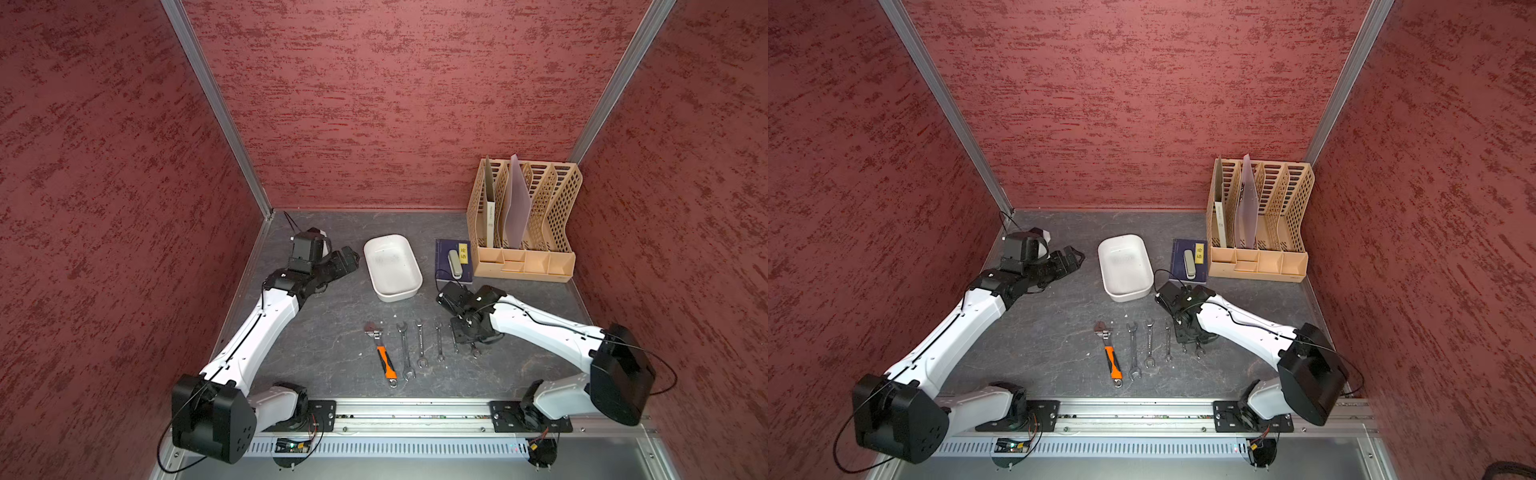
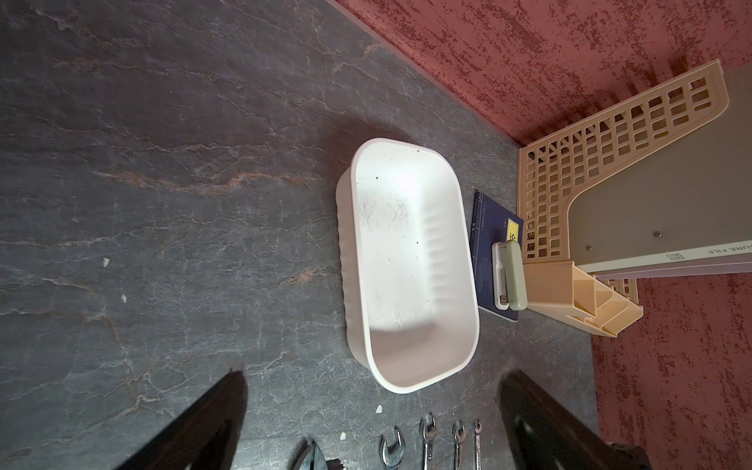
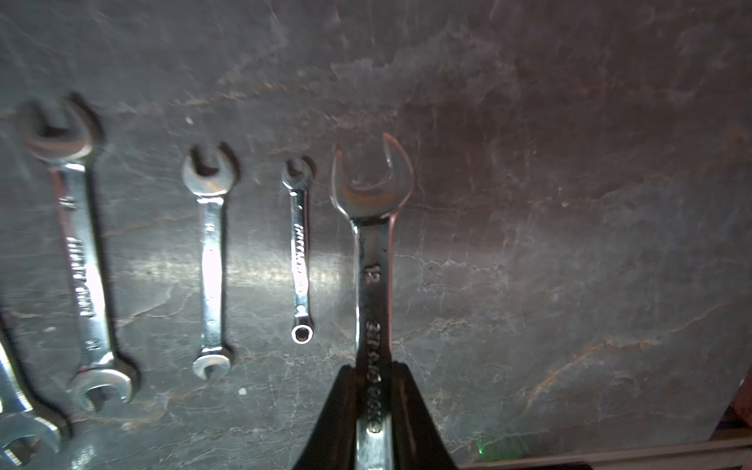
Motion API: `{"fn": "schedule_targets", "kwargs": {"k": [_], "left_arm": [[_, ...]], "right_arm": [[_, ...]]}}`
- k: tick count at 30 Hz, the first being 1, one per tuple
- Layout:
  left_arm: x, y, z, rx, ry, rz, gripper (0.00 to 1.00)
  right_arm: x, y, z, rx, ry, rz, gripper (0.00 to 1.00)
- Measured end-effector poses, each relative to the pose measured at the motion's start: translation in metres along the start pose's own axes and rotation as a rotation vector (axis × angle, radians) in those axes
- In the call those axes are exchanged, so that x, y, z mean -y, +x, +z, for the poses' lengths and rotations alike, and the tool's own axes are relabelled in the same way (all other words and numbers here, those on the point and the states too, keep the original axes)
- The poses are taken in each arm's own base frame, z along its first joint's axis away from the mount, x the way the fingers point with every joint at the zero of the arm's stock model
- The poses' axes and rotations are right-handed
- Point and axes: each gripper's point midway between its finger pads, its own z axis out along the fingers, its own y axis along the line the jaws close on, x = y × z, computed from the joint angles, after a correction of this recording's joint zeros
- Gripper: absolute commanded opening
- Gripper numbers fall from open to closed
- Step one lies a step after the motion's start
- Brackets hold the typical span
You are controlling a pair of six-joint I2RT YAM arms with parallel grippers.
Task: Take out the wrench from the storage box
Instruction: Place the wrench at the center of the board, then reset both arms
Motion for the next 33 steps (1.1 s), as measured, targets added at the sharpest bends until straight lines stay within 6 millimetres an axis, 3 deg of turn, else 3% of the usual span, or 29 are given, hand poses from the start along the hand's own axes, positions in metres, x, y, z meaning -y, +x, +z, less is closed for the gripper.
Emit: {"fn": "schedule_targets", "kwargs": {"k": [7, 12, 17, 21, 24, 26, 27, 29, 33], "left_arm": [[0.0, 0.001, 0.0, 0.004, -0.011, 0.009, 1.0], [-0.005, 0.002, 0.001, 0.013, -0.047, 0.038, 1.0], [-0.022, 0.003, 0.001, 0.036, -0.177, 0.129, 1.0], [-0.048, -0.007, -0.001, 0.086, -0.336, 0.213, 1.0], [-0.068, -0.02, 0.002, 0.126, -0.407, 0.214, 1.0], [-0.083, -0.027, 0.008, 0.168, -0.396, 0.216, 1.0], [-0.09, -0.028, 0.011, 0.189, -0.387, 0.234, 1.0], [-0.105, -0.019, 0.021, 0.224, -0.373, 0.298, 1.0], [-0.117, -0.003, 0.047, 0.235, -0.345, 0.445, 1.0]], "right_arm": [[-0.003, 0.006, 0.035, -0.035, 0.026, 0.002, 0.22], [-0.008, 0.002, 0.044, -0.027, 0.026, -0.002, 0.41], [-0.006, -0.004, 0.041, 0.008, 0.035, -0.016, 0.51], [-0.004, -0.035, 0.012, 0.193, 0.0, -0.026, 0.63], [0.002, -0.08, -0.035, 0.487, -0.02, -0.047, 0.85], [0.01, -0.108, -0.065, 0.736, -0.014, -0.049, 0.86], [0.016, -0.116, -0.07, 0.823, -0.003, -0.044, 0.87], [0.038, -0.127, -0.063, 0.956, 0.055, -0.04, 0.93], [0.084, -0.133, -0.014, 0.976, 0.188, -0.039, 0.94]]}}
